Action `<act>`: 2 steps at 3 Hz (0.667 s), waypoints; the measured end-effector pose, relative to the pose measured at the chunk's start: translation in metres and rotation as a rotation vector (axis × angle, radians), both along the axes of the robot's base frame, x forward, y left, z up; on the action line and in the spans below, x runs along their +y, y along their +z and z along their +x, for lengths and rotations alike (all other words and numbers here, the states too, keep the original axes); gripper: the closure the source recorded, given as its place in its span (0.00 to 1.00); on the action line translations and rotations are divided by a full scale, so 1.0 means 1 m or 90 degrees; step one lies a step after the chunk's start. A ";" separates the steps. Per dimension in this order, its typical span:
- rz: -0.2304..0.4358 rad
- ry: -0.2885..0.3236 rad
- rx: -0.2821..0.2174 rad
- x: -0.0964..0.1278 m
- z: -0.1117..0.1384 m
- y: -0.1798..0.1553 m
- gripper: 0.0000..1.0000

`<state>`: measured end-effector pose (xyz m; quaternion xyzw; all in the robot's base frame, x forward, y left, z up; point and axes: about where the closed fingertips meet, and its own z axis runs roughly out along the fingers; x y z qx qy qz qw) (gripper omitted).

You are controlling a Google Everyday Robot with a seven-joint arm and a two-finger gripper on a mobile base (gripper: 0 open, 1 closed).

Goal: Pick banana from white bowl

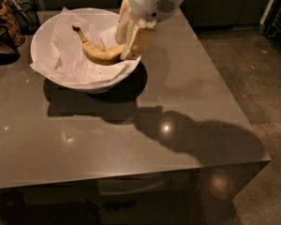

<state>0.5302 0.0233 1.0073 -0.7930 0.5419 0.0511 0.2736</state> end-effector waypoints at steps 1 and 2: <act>0.022 -0.018 0.006 -0.022 -0.053 0.024 1.00; 0.023 -0.018 0.007 -0.022 -0.054 0.024 1.00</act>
Offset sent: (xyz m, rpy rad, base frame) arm -0.0798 -0.0334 0.0241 0.0612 0.0462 -0.0428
